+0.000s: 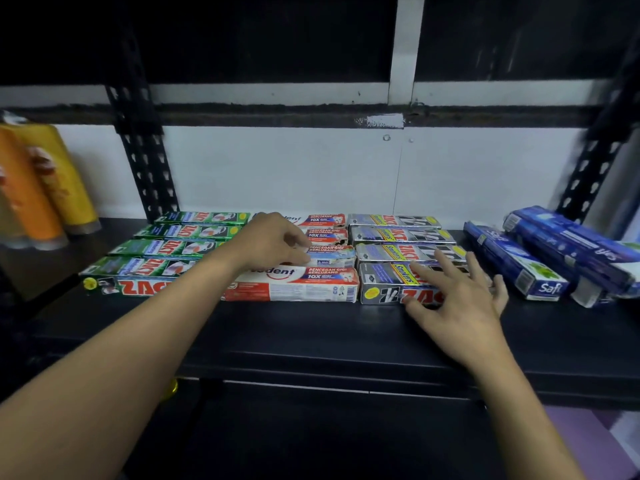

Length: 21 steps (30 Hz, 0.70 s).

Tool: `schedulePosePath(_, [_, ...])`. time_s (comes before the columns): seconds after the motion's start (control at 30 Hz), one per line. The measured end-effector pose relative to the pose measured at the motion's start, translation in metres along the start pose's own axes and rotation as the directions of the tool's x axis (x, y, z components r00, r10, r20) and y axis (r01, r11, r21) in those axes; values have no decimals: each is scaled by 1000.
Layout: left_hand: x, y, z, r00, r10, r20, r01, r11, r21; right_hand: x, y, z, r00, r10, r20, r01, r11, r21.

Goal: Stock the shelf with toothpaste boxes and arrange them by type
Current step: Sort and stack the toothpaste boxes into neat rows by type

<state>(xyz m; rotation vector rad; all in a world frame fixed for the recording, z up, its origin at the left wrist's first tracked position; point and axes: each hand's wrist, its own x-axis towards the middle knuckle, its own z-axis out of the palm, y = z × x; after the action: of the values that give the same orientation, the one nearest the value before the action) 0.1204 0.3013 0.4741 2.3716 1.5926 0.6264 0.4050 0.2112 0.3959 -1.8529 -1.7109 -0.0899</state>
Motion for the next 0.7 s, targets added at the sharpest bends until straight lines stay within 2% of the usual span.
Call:
schedulePosePath(0.3, [9, -10, -8, 995, -15, 101, 10, 998, 56, 1, -3, -1, 1000, 20, -9, -19, 999, 29])
schedulePosePath(0.47, [10, -14, -9, 991, -39, 131, 46, 998, -49, 0, -2, -1, 1000, 23, -10, -23, 999, 35])
schedulePosePath(0.7, [12, -18, -11, 988, -36, 149, 47, 996, -70, 1, -1, 0, 1000, 22, -19, -22, 999, 26])
